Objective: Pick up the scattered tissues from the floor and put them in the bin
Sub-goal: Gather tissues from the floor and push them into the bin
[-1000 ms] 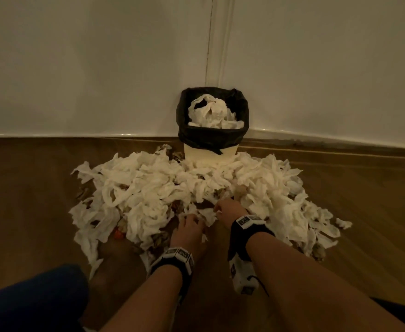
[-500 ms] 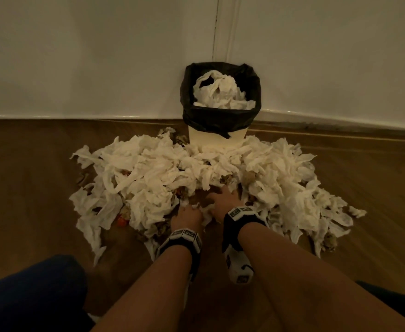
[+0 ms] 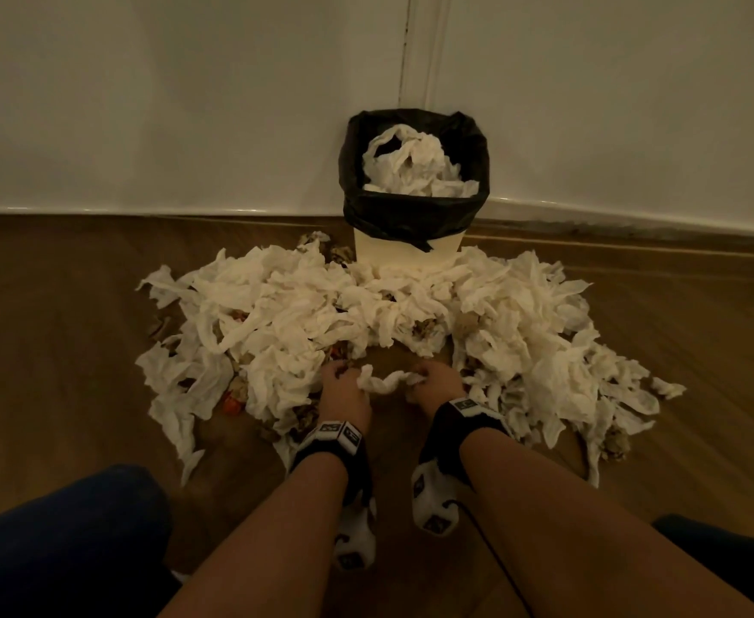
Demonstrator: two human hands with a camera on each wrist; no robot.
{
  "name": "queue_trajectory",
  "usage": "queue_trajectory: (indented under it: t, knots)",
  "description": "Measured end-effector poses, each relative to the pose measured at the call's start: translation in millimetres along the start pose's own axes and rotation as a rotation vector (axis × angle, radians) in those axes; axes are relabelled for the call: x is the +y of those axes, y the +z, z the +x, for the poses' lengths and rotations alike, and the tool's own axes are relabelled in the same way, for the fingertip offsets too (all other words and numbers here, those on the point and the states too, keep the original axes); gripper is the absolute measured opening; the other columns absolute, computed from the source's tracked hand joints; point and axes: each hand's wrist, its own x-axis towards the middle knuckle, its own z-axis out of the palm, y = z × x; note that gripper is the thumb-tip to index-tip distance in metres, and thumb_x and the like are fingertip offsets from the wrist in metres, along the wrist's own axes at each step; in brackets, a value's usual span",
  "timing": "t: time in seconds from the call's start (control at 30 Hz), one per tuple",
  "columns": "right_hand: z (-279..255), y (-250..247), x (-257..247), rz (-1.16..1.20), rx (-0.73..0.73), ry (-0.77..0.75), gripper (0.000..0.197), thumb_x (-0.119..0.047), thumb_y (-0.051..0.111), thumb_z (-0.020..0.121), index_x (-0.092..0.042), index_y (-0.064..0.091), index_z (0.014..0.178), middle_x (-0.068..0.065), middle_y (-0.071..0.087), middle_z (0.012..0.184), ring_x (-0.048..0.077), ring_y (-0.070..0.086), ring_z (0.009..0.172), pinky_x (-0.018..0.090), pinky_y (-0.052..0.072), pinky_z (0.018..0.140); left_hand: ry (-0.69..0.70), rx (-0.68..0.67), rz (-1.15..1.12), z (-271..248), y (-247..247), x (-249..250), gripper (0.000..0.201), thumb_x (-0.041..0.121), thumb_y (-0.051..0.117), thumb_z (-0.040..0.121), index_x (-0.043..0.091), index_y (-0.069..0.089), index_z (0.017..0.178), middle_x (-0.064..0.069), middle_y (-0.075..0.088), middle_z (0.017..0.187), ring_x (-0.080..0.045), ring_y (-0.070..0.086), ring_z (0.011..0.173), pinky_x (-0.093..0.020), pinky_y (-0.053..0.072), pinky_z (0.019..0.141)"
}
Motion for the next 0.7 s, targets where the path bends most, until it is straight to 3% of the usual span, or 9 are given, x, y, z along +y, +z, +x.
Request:
queue_trajectory:
  t: [0.1, 0.23, 0.3, 0.33, 0.43, 0.47, 0.53, 0.63, 0.7]
  knots:
    - [5, -2, 10, 0.280, 0.030, 0.113, 0.034, -0.013, 0.066, 0.084, -0.009, 0.062, 0.118, 0.010, 0.060, 0.120, 0.027, 0.056, 0.112, 0.030, 0.046, 0.089, -0.088, 0.015, -0.171, 3, -4, 5, 0.039, 0.005, 0.042, 0.094, 0.011, 0.047, 0.133, -0.014, 0.047, 0.135, -0.029, 0.046, 0.124, -0.034, 0.038, 0.101]
    - [1, -6, 7, 0.718, -0.051, 0.261, 0.034, -0.001, 0.049, 0.093, -0.001, 0.055, 0.126, 0.016, 0.053, 0.134, 0.027, 0.054, 0.113, 0.018, 0.050, 0.076, -0.167, -0.012, -0.318, 5, -1, 11, 0.045, 0.001, 0.038, 0.094, 0.013, 0.040, 0.137, -0.014, 0.049, 0.134, -0.031, 0.047, 0.123, -0.037, 0.040, 0.098]
    - [1, -9, 6, 0.957, -0.066, 0.369, 0.040, -0.001, 0.044, 0.094, -0.003, 0.047, 0.135, 0.014, 0.041, 0.145, 0.027, 0.047, 0.124, 0.026, 0.046, 0.087, -0.184, -0.014, -0.340, 7, -1, 13, 0.041, 0.004, 0.038, 0.095, 0.011, 0.043, 0.135, -0.015, 0.051, 0.132, -0.032, 0.048, 0.122, -0.038, 0.040, 0.098]
    - [2, -10, 6, 1.049, -0.075, 0.395, 0.040, -0.001, 0.041, 0.095, -0.004, 0.048, 0.134, 0.016, 0.040, 0.145, 0.028, 0.046, 0.121, 0.032, 0.045, 0.091, -0.191, -0.012, -0.348, 7, -2, 14, 0.038, 0.006, 0.038, 0.096, 0.010, 0.045, 0.133, -0.015, 0.051, 0.131, -0.032, 0.049, 0.121, -0.039, 0.040, 0.098]
    - [-2, -14, 9, 1.174, -0.185, 0.416, 0.032, -0.001, 0.032, 0.094, -0.010, 0.062, 0.101, 0.021, 0.044, 0.124, 0.034, 0.046, 0.100, 0.049, 0.043, 0.097, -0.221, -0.023, -0.379, 8, -5, 16, 0.039, 0.009, 0.036, 0.097, 0.009, 0.043, 0.136, -0.017, 0.047, 0.136, -0.033, 0.045, 0.125, -0.036, 0.036, 0.100]
    - [-3, -14, 11, 1.282, -0.215, 0.437, 0.029, -0.002, 0.033, 0.092, -0.010, 0.061, 0.092, 0.020, 0.046, 0.114, 0.035, 0.049, 0.092, 0.051, 0.047, 0.091, -0.241, -0.029, -0.404, 9, -7, 17, 0.040, 0.011, 0.036, 0.098, 0.008, 0.042, 0.137, -0.017, 0.044, 0.139, -0.032, 0.042, 0.127, -0.035, 0.034, 0.102]
    - [-6, -14, 12, 1.384, -0.242, 0.415, 0.021, -0.011, 0.039, 0.091, -0.008, 0.060, 0.093, 0.019, 0.050, 0.102, 0.031, 0.053, 0.078, 0.046, 0.051, 0.077, -0.311, -0.040, -0.517, 9, -14, 19, 0.041, 0.012, 0.034, 0.098, 0.007, 0.040, 0.139, -0.016, 0.046, 0.137, -0.032, 0.045, 0.124, -0.033, 0.036, 0.099]
    - [-7, -15, 18, 1.355, -0.231, 0.382, 0.030, -0.031, 0.048, 0.094, -0.008, 0.058, 0.110, 0.015, 0.059, 0.094, 0.026, 0.055, 0.067, 0.036, 0.046, 0.061, -0.367, -0.053, -0.719, 16, -16, 17, 0.040, 0.022, 0.043, 0.097, 0.006, 0.045, 0.133, -0.015, 0.060, 0.112, -0.030, 0.057, 0.100, -0.032, 0.044, 0.082]
    - [-7, -15, 25, 1.391, -0.274, 0.358, 0.036, -0.040, 0.047, 0.095, -0.008, 0.061, 0.106, 0.011, 0.063, 0.081, 0.022, 0.058, 0.055, 0.030, 0.046, 0.048, -0.398, -0.042, -0.822, 17, -17, 17, 0.054, 0.037, 0.057, 0.091, 0.009, 0.044, 0.136, -0.008, 0.066, 0.090, -0.023, 0.061, 0.082, -0.031, 0.049, 0.079]
